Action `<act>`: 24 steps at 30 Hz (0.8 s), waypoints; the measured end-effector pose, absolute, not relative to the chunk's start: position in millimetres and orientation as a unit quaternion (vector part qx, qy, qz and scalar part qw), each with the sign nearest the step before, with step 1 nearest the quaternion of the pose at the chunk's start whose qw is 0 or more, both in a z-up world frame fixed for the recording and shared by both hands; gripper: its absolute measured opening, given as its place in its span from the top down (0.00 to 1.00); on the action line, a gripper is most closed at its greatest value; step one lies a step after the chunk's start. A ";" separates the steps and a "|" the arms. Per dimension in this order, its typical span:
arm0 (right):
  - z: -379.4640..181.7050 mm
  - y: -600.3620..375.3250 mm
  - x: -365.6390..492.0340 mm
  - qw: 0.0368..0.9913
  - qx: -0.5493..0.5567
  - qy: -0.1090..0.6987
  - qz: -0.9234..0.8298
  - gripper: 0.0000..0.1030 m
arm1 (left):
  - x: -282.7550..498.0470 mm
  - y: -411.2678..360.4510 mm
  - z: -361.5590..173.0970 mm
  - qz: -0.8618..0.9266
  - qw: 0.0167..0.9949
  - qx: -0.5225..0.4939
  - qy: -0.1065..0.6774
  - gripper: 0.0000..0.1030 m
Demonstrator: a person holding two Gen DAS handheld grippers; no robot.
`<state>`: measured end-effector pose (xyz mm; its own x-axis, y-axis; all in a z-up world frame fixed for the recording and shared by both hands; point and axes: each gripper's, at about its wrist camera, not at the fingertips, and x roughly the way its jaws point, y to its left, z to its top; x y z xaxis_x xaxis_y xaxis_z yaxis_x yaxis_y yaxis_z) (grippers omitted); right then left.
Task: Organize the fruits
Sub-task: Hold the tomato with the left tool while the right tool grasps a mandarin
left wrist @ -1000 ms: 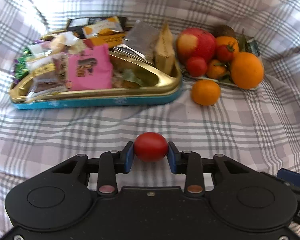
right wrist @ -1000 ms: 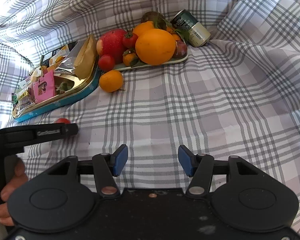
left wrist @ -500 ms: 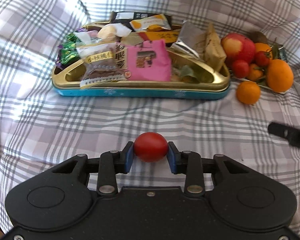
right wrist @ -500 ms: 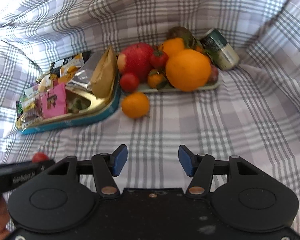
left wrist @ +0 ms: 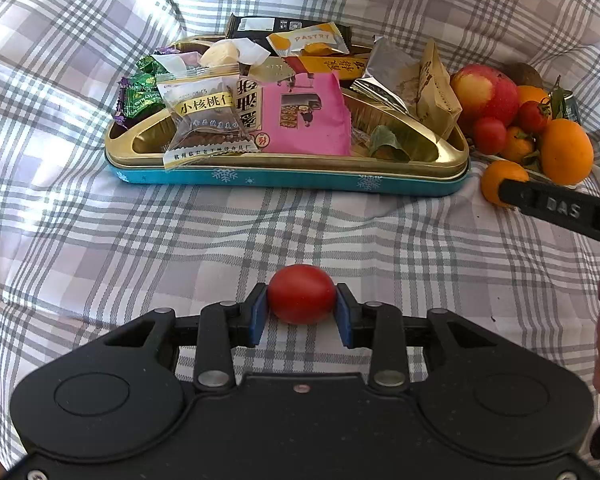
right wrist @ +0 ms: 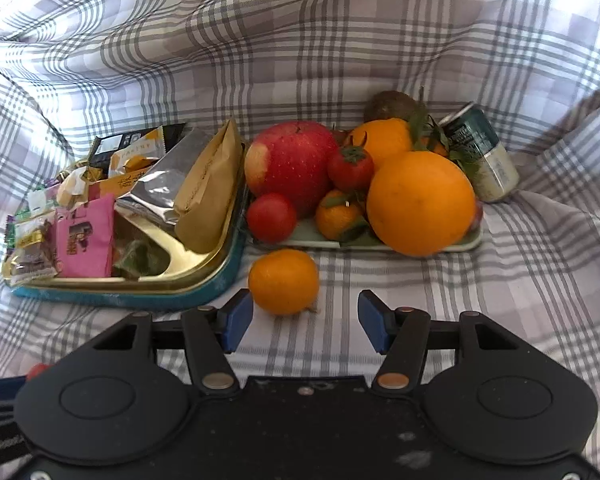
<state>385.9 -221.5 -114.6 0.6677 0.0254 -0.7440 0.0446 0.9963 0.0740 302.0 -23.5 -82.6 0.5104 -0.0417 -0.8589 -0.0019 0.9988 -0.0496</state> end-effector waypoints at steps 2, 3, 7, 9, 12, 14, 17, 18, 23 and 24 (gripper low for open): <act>-115.9 -219.2 389.3 0.915 0.037 0.401 0.000 0.41 | 301.9 -24.4 -82.4 -0.011 0.869 -0.020 0.495 0.57; -117.4 -216.5 392.9 0.916 0.034 0.399 0.000 0.41 | 302.0 -25.1 -82.4 -0.010 0.869 -0.017 0.495 0.57; -122.2 -211.0 401.5 0.918 0.017 0.395 0.003 0.41 | 302.1 -26.8 -82.3 -0.009 0.869 -0.011 0.495 0.57; -125.3 -209.1 404.8 0.920 0.011 0.393 0.003 0.41 | 302.0 -26.9 -82.2 -0.009 0.869 -0.010 0.495 0.57; -129.9 -206.0 407.9 0.919 0.005 0.394 0.000 0.41 | 302.1 -26.8 -82.1 -0.009 0.869 -0.009 0.495 0.57; -132.3 -205.1 409.7 0.919 0.004 0.395 -0.001 0.41 | 302.4 -26.8 -81.7 -0.009 0.868 -0.010 0.496 0.57; -134.9 -207.0 409.9 0.917 0.006 0.399 0.003 0.51 | 302.7 -26.8 -81.1 -0.009 0.868 -0.009 0.496 0.57; -135.4 -207.1 409.8 0.915 0.007 0.402 0.009 0.55 | 302.7 -26.7 -81.1 -0.010 0.868 -0.008 0.496 0.57; -130.2 -204.7 402.7 0.911 -0.004 0.412 0.006 0.56 | 299.4 -26.5 -78.3 -0.008 0.869 -0.004 0.495 0.57; -128.5 -205.7 398.9 0.910 -0.002 0.414 0.006 0.56 | 297.6 -26.0 -76.5 -0.009 0.869 -0.003 0.494 0.57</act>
